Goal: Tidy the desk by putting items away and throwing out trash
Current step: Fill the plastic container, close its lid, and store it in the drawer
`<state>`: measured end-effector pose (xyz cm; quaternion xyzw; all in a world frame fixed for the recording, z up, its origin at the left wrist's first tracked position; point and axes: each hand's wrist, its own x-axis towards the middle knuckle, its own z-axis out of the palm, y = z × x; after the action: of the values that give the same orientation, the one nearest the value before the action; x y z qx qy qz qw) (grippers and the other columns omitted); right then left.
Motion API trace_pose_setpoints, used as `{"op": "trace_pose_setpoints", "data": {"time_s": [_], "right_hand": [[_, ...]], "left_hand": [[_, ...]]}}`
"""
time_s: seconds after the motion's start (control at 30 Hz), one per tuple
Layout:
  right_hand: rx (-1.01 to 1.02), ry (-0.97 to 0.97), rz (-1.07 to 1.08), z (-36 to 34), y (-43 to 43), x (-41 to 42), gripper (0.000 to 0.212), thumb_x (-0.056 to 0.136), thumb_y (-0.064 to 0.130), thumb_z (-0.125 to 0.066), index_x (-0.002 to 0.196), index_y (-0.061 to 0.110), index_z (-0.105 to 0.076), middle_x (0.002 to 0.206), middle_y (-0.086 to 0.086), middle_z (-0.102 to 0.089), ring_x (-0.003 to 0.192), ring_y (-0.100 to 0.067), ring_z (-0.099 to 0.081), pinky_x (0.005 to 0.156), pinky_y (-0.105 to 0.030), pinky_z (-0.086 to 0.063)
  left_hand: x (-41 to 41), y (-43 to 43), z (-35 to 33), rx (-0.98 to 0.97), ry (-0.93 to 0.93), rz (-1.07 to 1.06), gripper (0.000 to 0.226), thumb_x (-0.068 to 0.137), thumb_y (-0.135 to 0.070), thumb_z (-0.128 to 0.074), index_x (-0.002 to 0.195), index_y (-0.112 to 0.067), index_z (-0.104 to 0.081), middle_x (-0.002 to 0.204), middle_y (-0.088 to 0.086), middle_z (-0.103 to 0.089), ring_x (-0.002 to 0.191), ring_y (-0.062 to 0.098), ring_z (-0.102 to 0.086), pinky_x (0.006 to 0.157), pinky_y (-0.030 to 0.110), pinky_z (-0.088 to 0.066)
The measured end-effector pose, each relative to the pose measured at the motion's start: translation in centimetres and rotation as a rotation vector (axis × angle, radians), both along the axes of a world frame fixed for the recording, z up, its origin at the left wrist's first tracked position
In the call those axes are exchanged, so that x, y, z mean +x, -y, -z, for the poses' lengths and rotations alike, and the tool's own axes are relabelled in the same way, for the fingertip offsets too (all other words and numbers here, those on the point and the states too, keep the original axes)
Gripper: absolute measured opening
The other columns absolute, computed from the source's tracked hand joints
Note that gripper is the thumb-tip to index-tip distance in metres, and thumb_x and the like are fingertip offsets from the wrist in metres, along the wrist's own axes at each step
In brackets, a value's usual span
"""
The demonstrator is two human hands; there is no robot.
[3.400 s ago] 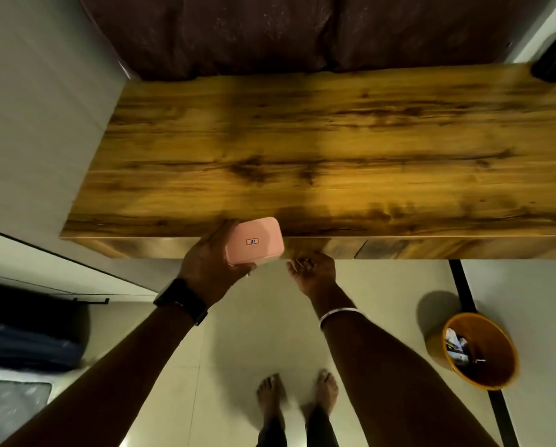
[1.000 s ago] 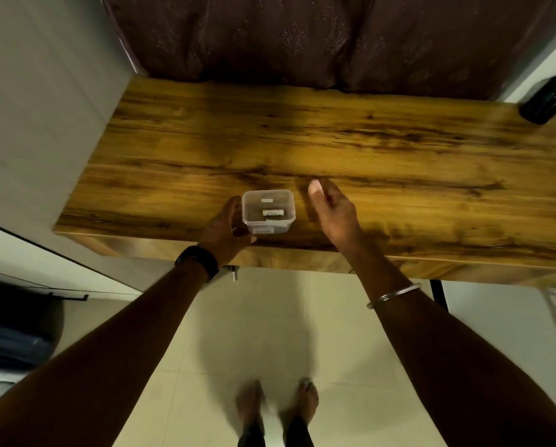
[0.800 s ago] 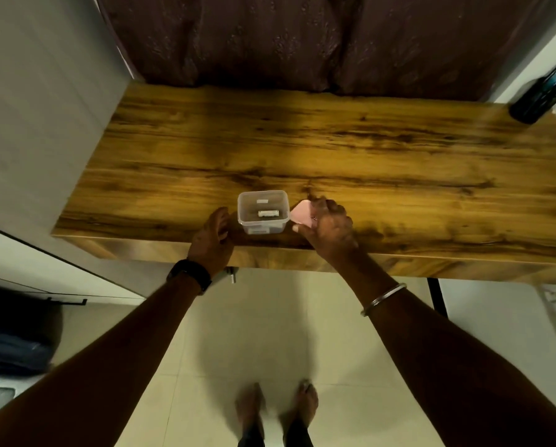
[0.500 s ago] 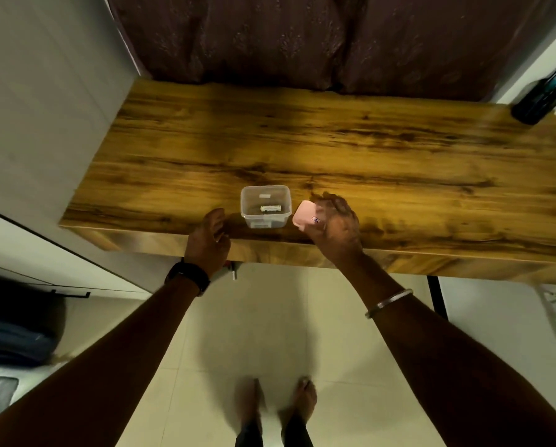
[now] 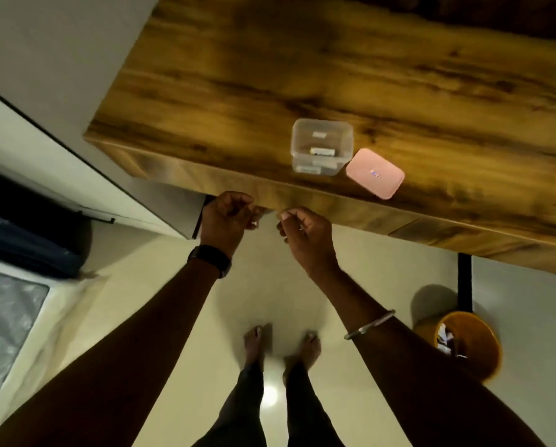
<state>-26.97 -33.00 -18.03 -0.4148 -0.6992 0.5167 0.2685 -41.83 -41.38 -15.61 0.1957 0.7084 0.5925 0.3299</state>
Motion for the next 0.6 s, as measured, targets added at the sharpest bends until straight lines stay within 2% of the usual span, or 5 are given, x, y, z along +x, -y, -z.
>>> {"op": "trace_pose_setpoints", "data": {"time_s": [0.17,0.33,0.47,0.6], "right_hand": [[-0.129,0.204,-0.070,10.5,0.9,-1.6,0.021,0.094,0.016,-0.061,0.105,0.011,-0.079,0.092,-0.001,-0.079,0.084,-0.015,-0.075,0.077,-0.048,-0.064],[-0.122,0.387,-0.192,22.3,0.3,-4.2,0.022,0.092,0.008,-0.061,0.104,0.013,-0.079,0.097,-0.003,-0.079,0.090,-0.019,-0.075,0.085,-0.044,-0.064],[-0.014,0.517,-0.287,30.9,-1.0,-7.1,0.024,0.091,0.001,-0.062,0.105,0.009,-0.079,0.103,-0.006,-0.079,0.095,-0.018,-0.074,0.089,-0.033,-0.062],[0.071,0.653,-0.391,40.5,-3.1,-10.6,0.029,0.092,0.003,-0.058,0.110,0.010,-0.079,0.111,-0.006,-0.078,0.103,-0.019,-0.071,0.083,-0.018,-0.048]], "left_hand": [[-1.5,3.1,9.3,-0.099,0.157,-0.114,0.013,0.090,0.005,-0.065,0.104,0.004,-0.066,0.089,0.018,-0.070,0.079,0.027,-0.069,0.078,0.044,-0.060],[-2.4,5.0,21.5,-0.170,0.285,-0.207,0.028,0.090,0.013,-0.060,0.111,-0.005,-0.067,0.096,0.012,-0.068,0.089,0.023,-0.067,0.089,0.046,-0.058],[-3.6,4.9,30.8,-0.243,0.279,-0.233,0.034,0.088,0.003,-0.069,0.117,-0.013,-0.069,0.112,0.012,-0.072,0.098,0.029,-0.071,0.093,0.047,-0.058],[-5.4,3.9,40.4,-0.269,0.263,-0.237,0.039,0.085,-0.011,-0.076,0.122,-0.017,-0.069,0.115,0.004,-0.074,0.107,0.019,-0.070,0.097,0.042,-0.056]]}}
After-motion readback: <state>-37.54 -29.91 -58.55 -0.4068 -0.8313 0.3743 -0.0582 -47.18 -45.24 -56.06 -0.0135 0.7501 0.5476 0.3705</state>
